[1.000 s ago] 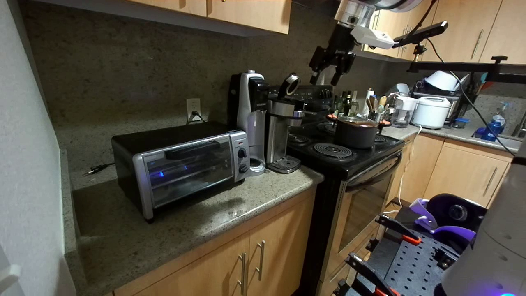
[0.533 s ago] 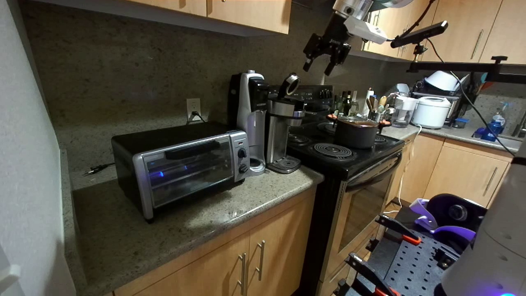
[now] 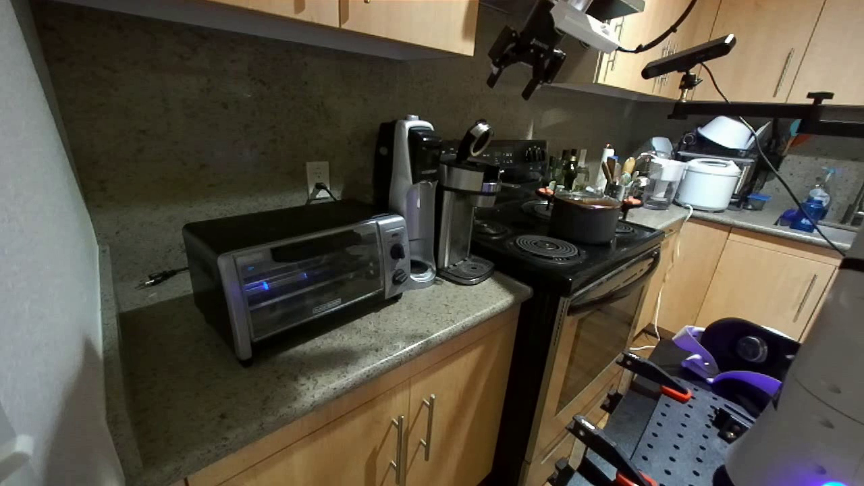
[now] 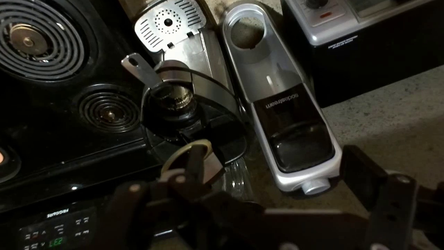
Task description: Close the lid on the coffeemaker chamber
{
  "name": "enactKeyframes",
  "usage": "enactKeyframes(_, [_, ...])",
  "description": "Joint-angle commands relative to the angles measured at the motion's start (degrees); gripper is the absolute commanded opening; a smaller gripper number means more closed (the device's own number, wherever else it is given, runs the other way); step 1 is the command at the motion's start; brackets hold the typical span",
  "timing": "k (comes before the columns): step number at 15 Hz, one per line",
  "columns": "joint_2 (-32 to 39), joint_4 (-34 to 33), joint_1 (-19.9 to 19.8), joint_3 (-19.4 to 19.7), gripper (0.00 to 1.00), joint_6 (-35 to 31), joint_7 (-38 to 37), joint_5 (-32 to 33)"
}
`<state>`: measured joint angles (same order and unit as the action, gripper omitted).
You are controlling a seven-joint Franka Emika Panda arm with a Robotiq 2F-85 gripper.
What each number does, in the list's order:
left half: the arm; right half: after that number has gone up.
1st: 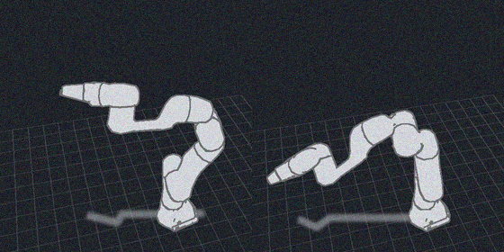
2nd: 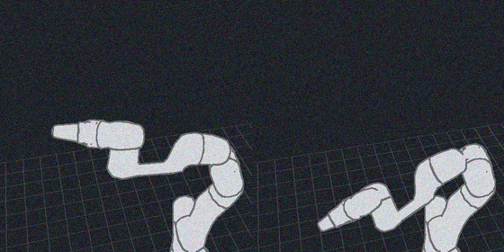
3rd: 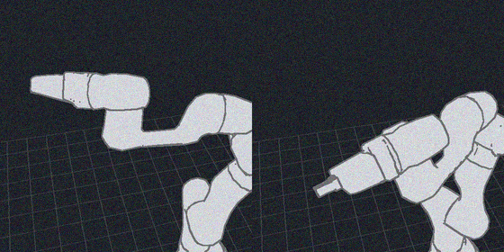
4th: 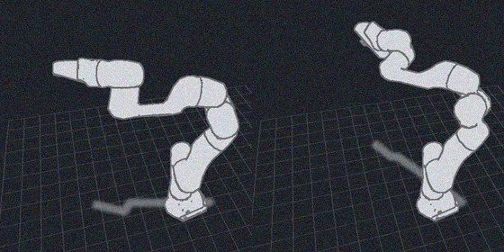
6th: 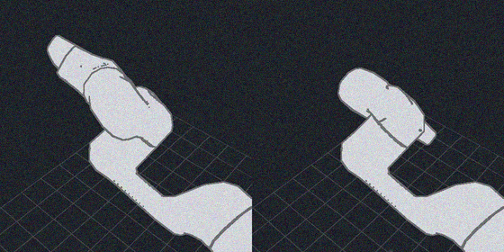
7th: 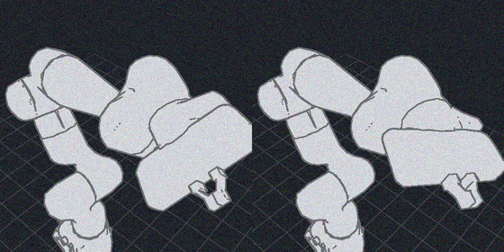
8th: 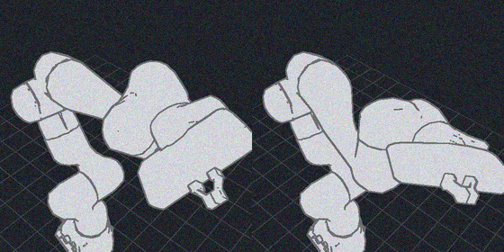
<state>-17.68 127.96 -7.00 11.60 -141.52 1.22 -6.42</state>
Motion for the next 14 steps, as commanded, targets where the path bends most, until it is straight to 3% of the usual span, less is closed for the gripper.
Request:
enactKeyframes(1, [3.9,-5.2,0.3,0.6,1.00,1.8,2.3,-1.7])
enactKeyframes(2, [1.9,-2.5,-0.5,-0.2,1.00,0.4,0.2,-0.6])
enactKeyframes(7, [4.5,-4.2,-0.8,-0.2,1.00,-0.9,-0.1,-0.2])
enactKeyframes(14, [10.0,-10.5,-1.5,-0.1,1.00,-0.6,-2.1,-1.0])
